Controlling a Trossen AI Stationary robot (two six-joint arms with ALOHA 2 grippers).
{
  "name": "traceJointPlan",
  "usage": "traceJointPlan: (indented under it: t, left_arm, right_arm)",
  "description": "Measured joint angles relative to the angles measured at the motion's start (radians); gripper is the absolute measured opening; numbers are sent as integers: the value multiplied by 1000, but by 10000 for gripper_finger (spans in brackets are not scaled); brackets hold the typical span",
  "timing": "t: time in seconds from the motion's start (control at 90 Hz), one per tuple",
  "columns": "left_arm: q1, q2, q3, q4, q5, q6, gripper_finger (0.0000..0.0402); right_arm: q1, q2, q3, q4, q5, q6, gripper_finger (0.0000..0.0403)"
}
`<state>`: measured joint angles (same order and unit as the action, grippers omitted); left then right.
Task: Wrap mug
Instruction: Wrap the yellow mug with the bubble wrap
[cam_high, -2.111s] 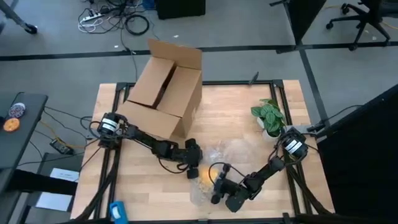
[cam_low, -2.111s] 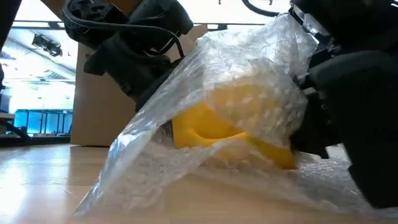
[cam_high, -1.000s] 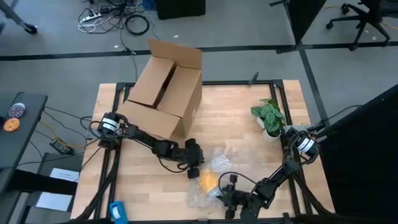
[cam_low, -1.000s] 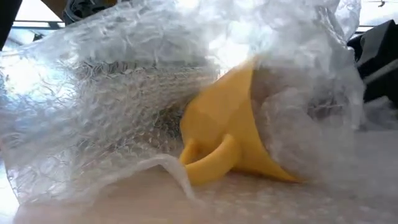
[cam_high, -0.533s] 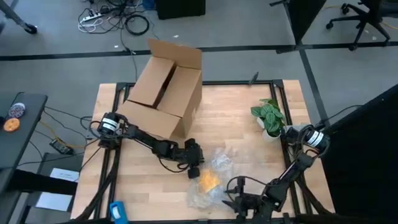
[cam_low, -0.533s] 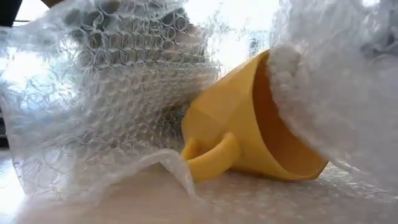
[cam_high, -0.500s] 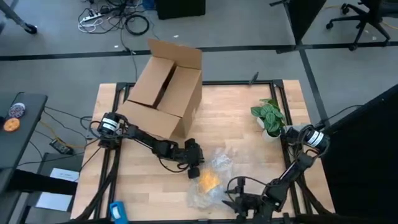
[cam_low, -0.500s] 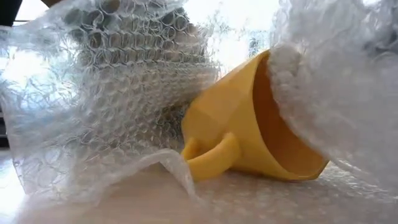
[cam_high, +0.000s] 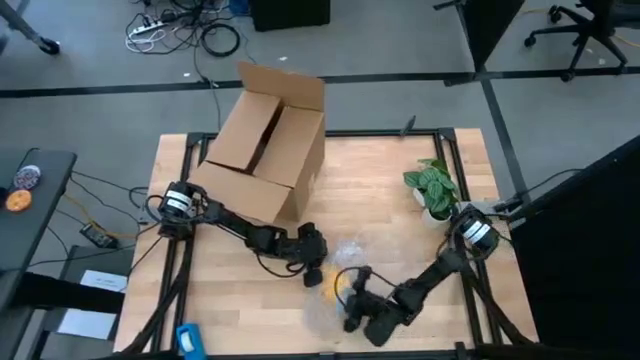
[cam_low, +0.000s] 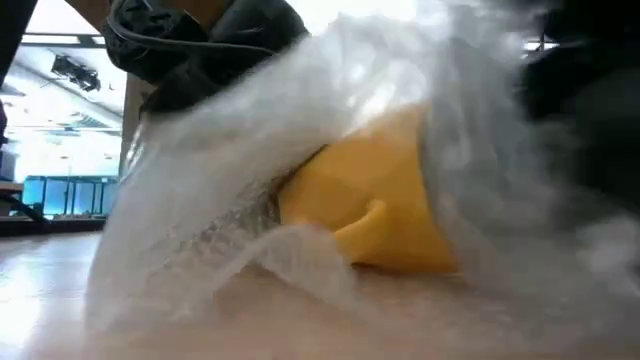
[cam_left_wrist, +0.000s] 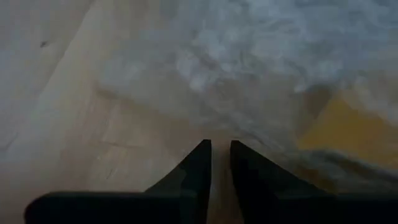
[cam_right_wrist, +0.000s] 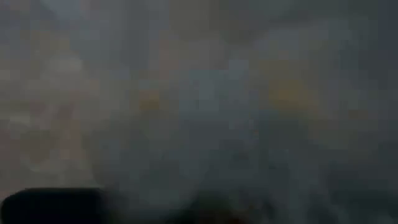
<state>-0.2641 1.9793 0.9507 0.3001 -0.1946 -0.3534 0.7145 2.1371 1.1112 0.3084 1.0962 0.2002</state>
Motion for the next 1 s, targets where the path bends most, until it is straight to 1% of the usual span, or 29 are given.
traceJointPlan:
  t: [0.156,0.256,0.333,0.433,0.567,0.656,0.778,0.878,1.0]
  left_arm:
    - [0,-1,-2,-8,-2,4,48]
    - [0,-1,-2,-4,-1,18,48]
    - [0,0,-3,27,13,53,48]
    - [9,4,-2,81,46,102,48]
    - [42,6,-2,158,126,206,48]
    - [71,6,-2,172,191,250,48]
    - [101,-6,-14,161,257,272,48]
    - [103,-39,-51,158,247,268,48]
    - [94,-131,-110,81,154,258,48]
  right_arm:
    - [-43,-1,31,-4,-3,-112,61]
    - [-53,-19,53,-26,-11,-219,52]
    - [-59,-53,76,-83,-44,-270,46]
    - [-75,-108,88,-205,-98,-283,36]
    - [-135,-163,95,-363,-224,-224,22]
    - [-198,-180,98,-442,-357,-196,14]
    - [-287,-194,99,-467,-555,-215,3]
    - [-344,-216,99,-471,-689,-235,1]
    - [-400,-233,97,-483,-773,-268,1]
